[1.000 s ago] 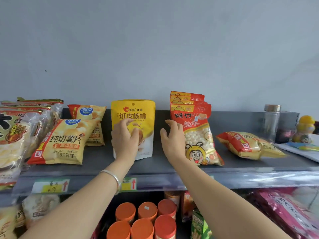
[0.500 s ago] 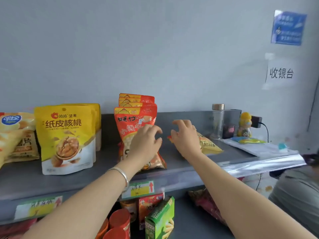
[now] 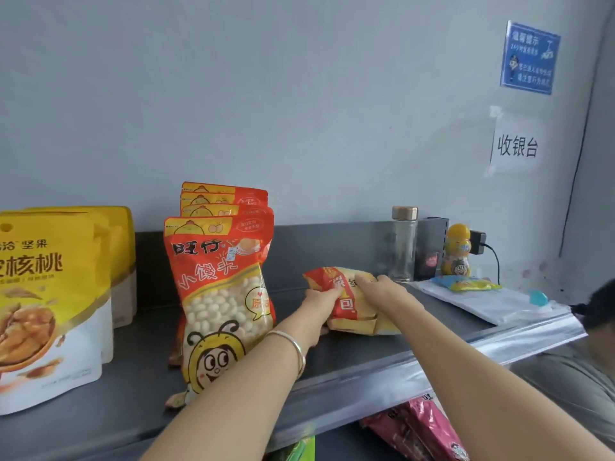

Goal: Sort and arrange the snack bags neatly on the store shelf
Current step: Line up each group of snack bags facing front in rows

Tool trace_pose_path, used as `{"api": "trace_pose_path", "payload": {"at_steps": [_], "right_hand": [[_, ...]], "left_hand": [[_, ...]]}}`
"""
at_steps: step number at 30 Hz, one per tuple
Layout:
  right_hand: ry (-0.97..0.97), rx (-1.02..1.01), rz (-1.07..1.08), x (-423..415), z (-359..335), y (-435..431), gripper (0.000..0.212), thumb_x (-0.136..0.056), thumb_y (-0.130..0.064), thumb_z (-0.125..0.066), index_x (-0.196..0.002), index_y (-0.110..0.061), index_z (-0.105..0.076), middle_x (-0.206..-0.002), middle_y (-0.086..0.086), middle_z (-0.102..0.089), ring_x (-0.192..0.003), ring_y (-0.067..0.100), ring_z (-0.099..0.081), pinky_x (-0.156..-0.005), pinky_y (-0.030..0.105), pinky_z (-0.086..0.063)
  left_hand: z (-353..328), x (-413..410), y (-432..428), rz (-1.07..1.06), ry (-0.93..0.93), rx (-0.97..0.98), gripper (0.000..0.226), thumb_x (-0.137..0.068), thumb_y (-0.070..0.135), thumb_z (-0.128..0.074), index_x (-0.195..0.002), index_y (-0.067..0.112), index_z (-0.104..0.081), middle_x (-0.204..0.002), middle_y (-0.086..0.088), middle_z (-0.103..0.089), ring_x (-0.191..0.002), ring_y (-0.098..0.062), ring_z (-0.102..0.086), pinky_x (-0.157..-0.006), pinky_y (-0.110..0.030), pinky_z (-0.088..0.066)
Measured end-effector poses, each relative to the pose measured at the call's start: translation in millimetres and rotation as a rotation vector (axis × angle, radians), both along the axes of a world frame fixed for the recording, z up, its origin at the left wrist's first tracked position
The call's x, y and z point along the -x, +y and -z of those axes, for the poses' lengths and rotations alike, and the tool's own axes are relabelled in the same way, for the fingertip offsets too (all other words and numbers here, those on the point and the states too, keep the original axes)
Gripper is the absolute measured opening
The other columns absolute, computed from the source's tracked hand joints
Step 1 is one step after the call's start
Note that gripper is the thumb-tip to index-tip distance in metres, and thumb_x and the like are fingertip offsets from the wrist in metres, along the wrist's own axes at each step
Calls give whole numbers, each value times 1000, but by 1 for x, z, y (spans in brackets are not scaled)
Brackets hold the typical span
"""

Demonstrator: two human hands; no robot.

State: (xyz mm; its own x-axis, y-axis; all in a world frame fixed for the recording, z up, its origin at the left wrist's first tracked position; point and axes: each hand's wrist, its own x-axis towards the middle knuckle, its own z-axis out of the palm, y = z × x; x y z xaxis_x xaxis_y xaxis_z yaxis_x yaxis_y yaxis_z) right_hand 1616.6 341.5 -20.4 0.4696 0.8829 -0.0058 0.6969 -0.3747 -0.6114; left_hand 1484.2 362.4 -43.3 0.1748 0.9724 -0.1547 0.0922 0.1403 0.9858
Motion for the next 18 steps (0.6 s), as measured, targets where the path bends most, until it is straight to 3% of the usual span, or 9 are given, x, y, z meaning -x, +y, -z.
{"api": "trace_pose_path", "payload": {"at_steps": [2,5,7,11,13,18], "right_hand": [[113,-46,-6,-7,5,2,74,-86,-65,-33,-144,-20,-35,-143,10,-45,-129,33,-43,-105,44,-36],[271,-187,-34,-13,7,0,72,-83,-64,-40,-140,-20,-41,-135,11,-51,-121,33,-49,-102,43,-40],[382,-307,-59,-16,5,-6,70,-82,-64,-40,-137,-21,-44,-128,9,-56,-114,31,-54,-99,46,-44],[778,-461,-168,-23,0,-19,78,-65,-73,-53,-120,-17,-57,-109,8,-70,-95,29,-68,-86,51,-55],[961,-440,-322,-16,-6,-35,65,-76,-65,-61,-118,-15,-60,-105,11,-73,-92,32,-71,-81,54,-57],[1035,-500,-629,40,-17,-69,45,-86,-45,-66,-119,-17,-54,-98,8,-74,-84,26,-73,-70,43,-60]], "left_hand": [[-2,-5,-9,26,-54,65,57,-86,51,-56,-132,20,-41,-122,-7,-60,-108,-25,-58,-81,-37,-50],[-6,-13,-18,36,-68,-20,52,-87,48,-58,-130,25,-41,-119,-5,-60,-105,-25,-58,-82,-38,-50],[-12,-17,-30,21,-98,-141,56,-86,41,-63,-134,26,-38,-123,-4,-59,-107,-23,-59,-83,-37,-51],[-29,-9,-60,-34,-135,-452,63,-84,26,-69,-137,25,-35,-119,5,-56,-102,-10,-59,-75,-19,-50],[-35,6,-78,-49,-103,-560,65,-83,27,-70,-137,25,-35,-118,8,-54,-100,-5,-57,-74,-15,-48],[-31,66,-126,-165,-15,-672,55,-86,36,-62,-133,36,-33,-116,13,-53,-111,-10,-55,-89,-26,-49]]}}
